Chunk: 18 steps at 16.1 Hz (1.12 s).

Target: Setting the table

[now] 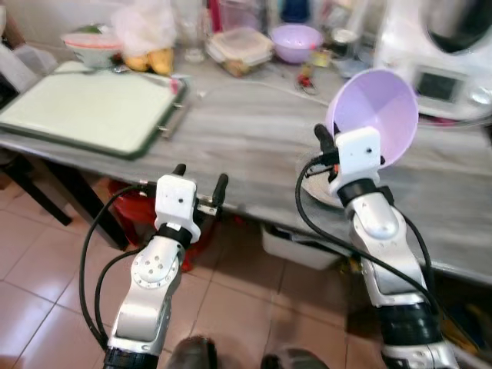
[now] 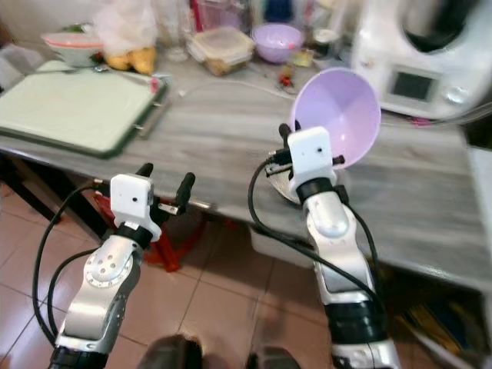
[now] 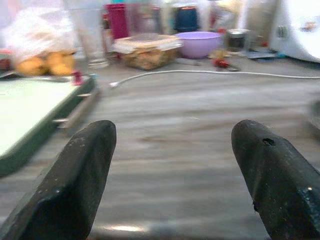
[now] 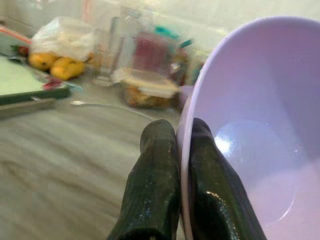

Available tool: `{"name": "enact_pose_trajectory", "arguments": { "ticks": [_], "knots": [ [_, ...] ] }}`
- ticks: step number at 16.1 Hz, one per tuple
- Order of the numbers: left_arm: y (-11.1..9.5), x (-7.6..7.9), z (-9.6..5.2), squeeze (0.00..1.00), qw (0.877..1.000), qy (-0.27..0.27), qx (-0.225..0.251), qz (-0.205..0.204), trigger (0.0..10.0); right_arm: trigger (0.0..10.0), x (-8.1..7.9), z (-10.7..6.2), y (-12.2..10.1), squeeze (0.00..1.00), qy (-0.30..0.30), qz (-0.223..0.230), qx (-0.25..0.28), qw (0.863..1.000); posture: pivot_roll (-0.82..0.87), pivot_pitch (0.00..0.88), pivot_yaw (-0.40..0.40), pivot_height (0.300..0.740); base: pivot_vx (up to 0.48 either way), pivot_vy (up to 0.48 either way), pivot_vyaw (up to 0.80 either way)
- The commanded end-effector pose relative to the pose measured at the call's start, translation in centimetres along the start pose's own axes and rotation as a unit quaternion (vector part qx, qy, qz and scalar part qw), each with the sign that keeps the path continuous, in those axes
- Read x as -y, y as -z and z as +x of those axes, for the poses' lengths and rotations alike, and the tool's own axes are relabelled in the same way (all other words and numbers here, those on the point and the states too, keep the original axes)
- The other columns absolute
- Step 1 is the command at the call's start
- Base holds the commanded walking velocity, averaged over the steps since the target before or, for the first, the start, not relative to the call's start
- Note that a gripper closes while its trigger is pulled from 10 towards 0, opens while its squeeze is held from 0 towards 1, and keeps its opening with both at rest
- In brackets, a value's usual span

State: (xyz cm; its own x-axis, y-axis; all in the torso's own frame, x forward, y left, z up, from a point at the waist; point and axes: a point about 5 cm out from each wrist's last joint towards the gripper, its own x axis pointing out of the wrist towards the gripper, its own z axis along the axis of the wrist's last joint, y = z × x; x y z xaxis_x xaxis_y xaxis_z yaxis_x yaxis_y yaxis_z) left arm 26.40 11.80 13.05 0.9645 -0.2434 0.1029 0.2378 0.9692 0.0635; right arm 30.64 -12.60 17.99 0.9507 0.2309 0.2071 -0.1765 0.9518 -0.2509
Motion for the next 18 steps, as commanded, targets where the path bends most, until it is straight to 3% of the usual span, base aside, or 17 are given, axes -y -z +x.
{"name": "enact_pose_trajectory", "arguments": {
  "ticks": [1, 3, 4, 6, 9, 14, 18],
  "knots": [
    [-0.5, -0.2, -0.1, 0.00, 1.000, -0.001, 0.012, -0.006, 10.0, 10.0, 0.3, 0.4, -0.1, 0.00, 0.002, -0.006, -0.002, 1.000, -0.01, 0.115, -0.003, 0.740, 0.000, 0.000, 0.00],
    [-0.6, -0.3, -0.5, 0.00, 1.000, -0.006, 0.011, -0.005, 10.0, 10.0, 0.1, 1.2, 0.1, 0.00, -0.025, -0.020, -0.007, 0.999, -0.01, 0.118, -0.004, 0.740, 0.000, 0.000, 0.00],
    [-0.4, -0.6, -1.3, 0.00, 1.000, -0.001, 0.003, 0.006, 10.0, 10.0, -0.4, 1.9, 0.1, 0.00, -0.056, -0.045, -0.007, 0.997, -0.01, 0.121, -0.003, 0.740, 0.000, 0.000, 0.00],
    [0.4, -1.3, -2.5, 0.00, 1.000, 0.004, -0.014, 0.020, 10.0, 10.0, -0.1, 3.0, 0.2, 0.00, -0.077, -0.041, -0.021, 0.996, 0.01, 0.132, -0.006, 0.740, 0.000, 0.000, 0.00],
    [0.0, -2.9, -2.3, 0.00, 0.999, -0.027, -0.014, 0.023, 10.0, 10.0, 1.4, 5.3, 0.3, 0.00, -0.092, -0.063, -0.047, 0.993, 0.04, 0.150, -0.017, 0.740, 0.000, 0.000, 0.00],
    [-0.2, -2.6, -2.9, 0.00, 0.999, -0.022, -0.019, 0.023, 10.0, 10.0, 3.6, 7.2, 0.6, 0.00, -0.079, -0.059, -0.070, 0.993, 0.06, 0.164, -0.010, 0.740, 0.000, 0.000, 0.00],
    [-0.4, -3.0, -3.3, 0.00, 0.999, -0.018, -0.025, 0.026, 10.0, 10.0, 3.7, 8.1, 1.1, 0.00, -0.096, -0.049, -0.093, 0.990, 0.08, 0.180, 0.004, 0.740, 0.000, 0.000, 0.00]
  ]
}}
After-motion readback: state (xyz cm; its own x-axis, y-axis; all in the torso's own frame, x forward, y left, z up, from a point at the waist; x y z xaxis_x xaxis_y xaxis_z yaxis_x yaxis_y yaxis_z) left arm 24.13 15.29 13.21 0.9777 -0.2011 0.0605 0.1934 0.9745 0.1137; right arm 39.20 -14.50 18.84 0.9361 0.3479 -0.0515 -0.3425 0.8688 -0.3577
